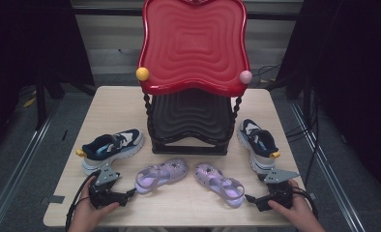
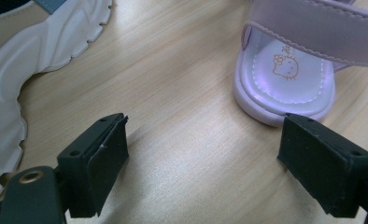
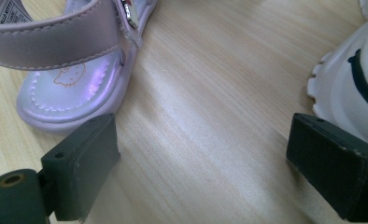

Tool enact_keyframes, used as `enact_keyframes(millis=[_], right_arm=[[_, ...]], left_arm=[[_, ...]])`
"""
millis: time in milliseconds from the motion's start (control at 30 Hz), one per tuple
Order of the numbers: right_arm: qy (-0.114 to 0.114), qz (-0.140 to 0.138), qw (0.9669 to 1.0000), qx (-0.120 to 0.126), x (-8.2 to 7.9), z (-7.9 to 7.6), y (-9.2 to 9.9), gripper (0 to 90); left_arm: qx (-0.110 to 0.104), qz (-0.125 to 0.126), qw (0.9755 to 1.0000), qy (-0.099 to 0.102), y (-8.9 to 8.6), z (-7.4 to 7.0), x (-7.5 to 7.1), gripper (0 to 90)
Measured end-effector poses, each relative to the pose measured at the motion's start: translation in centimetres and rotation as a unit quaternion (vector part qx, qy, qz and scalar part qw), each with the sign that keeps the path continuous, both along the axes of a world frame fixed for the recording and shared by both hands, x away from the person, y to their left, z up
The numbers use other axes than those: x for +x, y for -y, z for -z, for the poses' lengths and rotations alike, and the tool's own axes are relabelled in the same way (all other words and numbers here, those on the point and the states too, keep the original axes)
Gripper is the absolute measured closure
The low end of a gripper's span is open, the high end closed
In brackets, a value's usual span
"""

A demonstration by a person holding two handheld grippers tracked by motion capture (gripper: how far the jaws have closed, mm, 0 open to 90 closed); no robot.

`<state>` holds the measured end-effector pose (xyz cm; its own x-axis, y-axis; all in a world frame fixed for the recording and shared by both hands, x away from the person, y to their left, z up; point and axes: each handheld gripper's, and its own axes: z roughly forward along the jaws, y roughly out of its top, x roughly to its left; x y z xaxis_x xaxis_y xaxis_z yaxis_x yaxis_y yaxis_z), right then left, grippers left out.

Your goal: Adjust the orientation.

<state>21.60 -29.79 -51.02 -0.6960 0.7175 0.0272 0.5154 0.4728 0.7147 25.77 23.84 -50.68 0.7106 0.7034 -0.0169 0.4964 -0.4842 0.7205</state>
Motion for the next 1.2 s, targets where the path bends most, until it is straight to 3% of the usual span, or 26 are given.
enact_keyframes(millis=[500, 667, 733, 767, 800, 833, 967, 1200], right_arm=[[-0.001, -0.002, 1.0, 0.0, 0.2, 0.0, 0.0, 8.3], [-0.001, -0.002, 1.0, 0.0, 0.3, 0.0, 0.0, 8.3], [-0.001, -0.002, 1.0, 0.0, 0.3, 0.0, 0.0, 8.3], [-0.001, -0.002, 1.0, 0.0, 0.3, 0.0, 0.0, 8.3], [-0.001, -0.002, 1.0, 0.0, 0.3, 0.0, 0.0, 8.3], [-0.001, -0.002, 1.0, 0.0, 0.3, 0.0, 0.0, 8.2], [0.0, -0.004, 1.0, 0.0, 0.4, 0.0, 0.0, 8.2], [-0.001, -0.002, 1.0, 0.0, 0.5, 0.0, -0.2, 8.2]], left_arm=[[-0.002, -0.004, 1.0, -0.001, 0.1, 0.0, -0.1, 15.5], [0.01, -0.001, 0.9998, -0.014, 0.0, -0.4, -0.2, 17.9], [0.006, -0.002, 0.9998, -0.018, -0.1, -0.6, -0.3, 19.0], [-0.013, -0.007, 0.9997, -0.019, -0.3, -1.0, -0.4, 19.2], [-0.013, -0.007, 0.9997, -0.019, -0.3, -1.0, -0.4, 19.4], [-0.036, -0.011, 0.9992, -0.014, -0.4, -1.7, -0.5, 19.6], [-0.064, -0.014, 0.9978, -0.006, -0.5, -2.7, -0.8, 20.8], [-0.079, -0.003, 0.9969, 0.001, -0.2, -4.0, -0.8, 23.4]])
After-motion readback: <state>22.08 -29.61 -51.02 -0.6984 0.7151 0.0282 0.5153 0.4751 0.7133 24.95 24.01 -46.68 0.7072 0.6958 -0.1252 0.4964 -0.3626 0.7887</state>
